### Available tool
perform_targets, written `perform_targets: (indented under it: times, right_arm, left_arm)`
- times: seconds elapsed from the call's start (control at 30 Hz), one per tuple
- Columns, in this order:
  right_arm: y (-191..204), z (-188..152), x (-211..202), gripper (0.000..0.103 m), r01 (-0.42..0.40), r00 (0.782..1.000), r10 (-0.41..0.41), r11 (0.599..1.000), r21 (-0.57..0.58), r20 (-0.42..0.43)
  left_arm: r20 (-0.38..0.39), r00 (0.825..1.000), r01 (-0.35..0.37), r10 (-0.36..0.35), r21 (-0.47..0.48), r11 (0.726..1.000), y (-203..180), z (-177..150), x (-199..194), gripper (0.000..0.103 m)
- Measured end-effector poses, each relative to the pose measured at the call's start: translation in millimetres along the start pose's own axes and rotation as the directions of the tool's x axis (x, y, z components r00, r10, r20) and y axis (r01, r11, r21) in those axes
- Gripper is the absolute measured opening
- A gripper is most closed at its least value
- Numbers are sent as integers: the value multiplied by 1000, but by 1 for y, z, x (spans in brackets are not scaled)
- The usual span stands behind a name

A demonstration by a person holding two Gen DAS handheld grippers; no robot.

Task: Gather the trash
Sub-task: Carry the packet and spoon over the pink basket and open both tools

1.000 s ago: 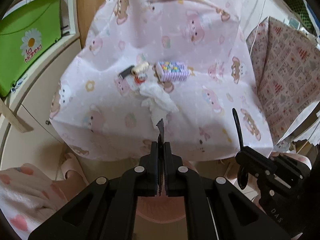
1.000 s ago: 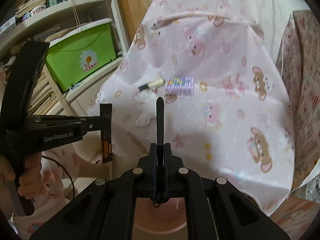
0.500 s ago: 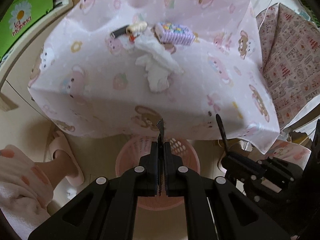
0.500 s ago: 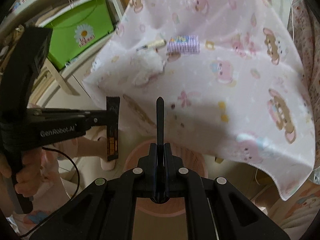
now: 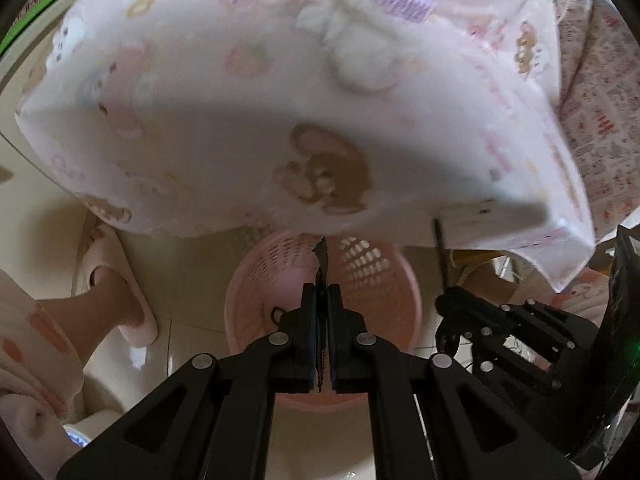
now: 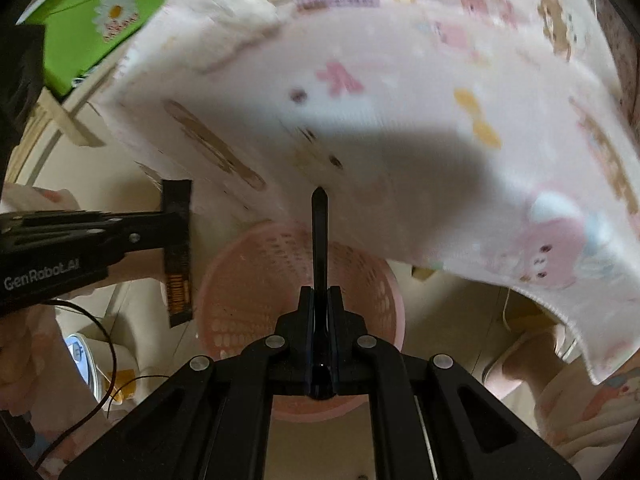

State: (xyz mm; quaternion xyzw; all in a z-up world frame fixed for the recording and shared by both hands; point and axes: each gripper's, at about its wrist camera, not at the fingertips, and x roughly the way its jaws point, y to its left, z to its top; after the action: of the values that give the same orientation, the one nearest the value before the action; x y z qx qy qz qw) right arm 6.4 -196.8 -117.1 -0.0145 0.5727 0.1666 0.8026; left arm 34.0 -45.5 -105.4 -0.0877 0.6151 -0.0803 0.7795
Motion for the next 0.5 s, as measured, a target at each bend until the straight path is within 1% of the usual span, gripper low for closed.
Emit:
perform_targets:
  times: [0.2, 0.37, 0.5]
  right_arm:
    - [-2, -4, 34, 7, 34, 995, -34, 999, -1, -91]
    - [-5, -10, 57, 7, 70, 986, -71, 997, -12, -153]
    - [-10, -15, 66, 7, 64, 981, -60, 998, 12, -184]
  left_arm:
    - [-98, 995, 12, -16, -33, 999, 4, -6, 31, 4]
    - [-147, 989, -14, 11, -19, 1000, 2, -13, 46, 4]
    - [-167, 985, -44, 42, -11, 999, 2, -14, 55, 4]
